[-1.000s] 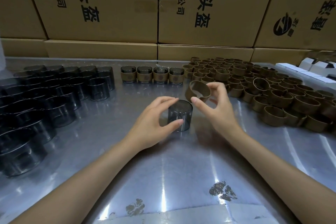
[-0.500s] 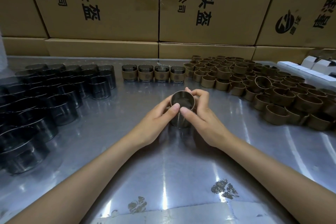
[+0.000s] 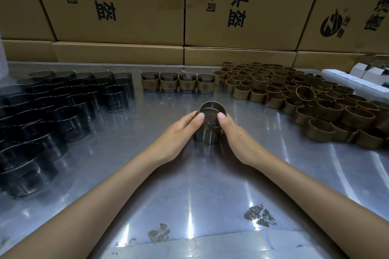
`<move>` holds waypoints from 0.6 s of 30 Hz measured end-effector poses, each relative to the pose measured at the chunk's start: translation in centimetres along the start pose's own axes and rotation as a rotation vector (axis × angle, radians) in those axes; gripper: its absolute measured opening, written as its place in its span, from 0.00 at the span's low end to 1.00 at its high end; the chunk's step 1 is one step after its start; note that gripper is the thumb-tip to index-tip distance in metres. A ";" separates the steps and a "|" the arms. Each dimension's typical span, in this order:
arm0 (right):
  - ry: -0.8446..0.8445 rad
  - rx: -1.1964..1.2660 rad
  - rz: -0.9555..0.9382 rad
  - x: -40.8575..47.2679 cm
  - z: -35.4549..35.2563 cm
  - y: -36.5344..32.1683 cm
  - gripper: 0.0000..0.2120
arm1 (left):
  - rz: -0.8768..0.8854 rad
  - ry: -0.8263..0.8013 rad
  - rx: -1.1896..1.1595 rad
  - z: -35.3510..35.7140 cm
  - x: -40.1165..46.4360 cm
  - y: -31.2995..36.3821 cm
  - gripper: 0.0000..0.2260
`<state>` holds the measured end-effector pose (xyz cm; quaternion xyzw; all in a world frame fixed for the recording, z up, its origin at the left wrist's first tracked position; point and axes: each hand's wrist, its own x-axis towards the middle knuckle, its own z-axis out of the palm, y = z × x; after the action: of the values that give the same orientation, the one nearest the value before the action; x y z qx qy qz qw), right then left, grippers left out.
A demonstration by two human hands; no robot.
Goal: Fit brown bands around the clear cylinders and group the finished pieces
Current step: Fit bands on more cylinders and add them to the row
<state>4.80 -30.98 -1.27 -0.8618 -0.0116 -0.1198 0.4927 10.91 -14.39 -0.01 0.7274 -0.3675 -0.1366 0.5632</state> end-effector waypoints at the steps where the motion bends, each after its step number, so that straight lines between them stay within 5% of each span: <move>1: -0.001 -0.044 0.023 0.0 0.0 -0.1 0.38 | -0.010 0.008 0.019 0.0 0.0 0.0 0.27; 8: -0.001 -0.090 0.066 0.1 0.3 -0.3 0.41 | -0.044 0.041 0.062 0.2 -0.1 -0.4 0.29; 18: 0.049 0.082 0.053 0.1 -0.1 0.1 0.22 | -0.107 0.103 -0.114 0.0 0.4 -0.6 0.26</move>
<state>4.90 -31.13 -1.22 -0.8377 0.0183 -0.1272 0.5308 11.38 -14.57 -0.43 0.7187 -0.2905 -0.1498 0.6137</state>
